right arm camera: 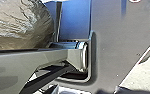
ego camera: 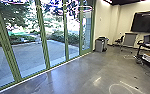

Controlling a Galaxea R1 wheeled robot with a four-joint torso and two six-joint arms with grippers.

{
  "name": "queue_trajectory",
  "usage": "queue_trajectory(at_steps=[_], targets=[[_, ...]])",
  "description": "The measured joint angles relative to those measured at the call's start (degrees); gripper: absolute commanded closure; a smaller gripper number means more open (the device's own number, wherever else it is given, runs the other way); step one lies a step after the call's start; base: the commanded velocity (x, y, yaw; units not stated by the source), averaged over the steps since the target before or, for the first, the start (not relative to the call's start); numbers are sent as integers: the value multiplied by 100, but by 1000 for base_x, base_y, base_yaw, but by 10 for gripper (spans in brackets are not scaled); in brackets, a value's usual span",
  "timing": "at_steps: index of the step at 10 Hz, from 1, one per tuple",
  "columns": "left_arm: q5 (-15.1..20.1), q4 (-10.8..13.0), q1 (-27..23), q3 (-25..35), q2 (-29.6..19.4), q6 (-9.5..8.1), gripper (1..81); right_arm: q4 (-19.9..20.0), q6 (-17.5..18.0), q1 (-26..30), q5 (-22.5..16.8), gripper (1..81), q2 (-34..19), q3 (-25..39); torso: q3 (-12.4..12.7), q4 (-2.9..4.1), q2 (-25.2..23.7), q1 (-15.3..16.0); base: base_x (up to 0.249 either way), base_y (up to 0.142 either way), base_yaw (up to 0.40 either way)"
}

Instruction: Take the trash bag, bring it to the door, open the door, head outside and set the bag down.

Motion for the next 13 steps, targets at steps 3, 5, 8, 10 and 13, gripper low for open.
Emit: queue_trajectory(at_steps=[3, 5, 8, 10, 13], targets=[[2, 0, 0, 2, 2, 1, 811, 0, -2, 0, 0, 10, 0, -2, 0, 0, 0, 2, 153, 0, 0], [-2, 0, -2, 2, 0, 1, 811, 0, -5, 0, 0, 10, 0, -2, 0, 0, 0, 2, 153, -34, 0], [-2, 0, -6, -5, -20, 15, 811, -2, -16, 2, -2, 10, -2, 0, 0, 0, 0, 4, 153, -79, 0], [-5, 0, -9, 2, 2, 20, 811, 0, -11, 0, 0, 10, 0, -2, 0, 0, 0, 2, 154, -90, 0], [-2, 0, -6, 2, 2, 20, 811, -2, -13, 2, 0, 10, 0, -2, 0, 0, 0, 2, 154, -98, 0]])
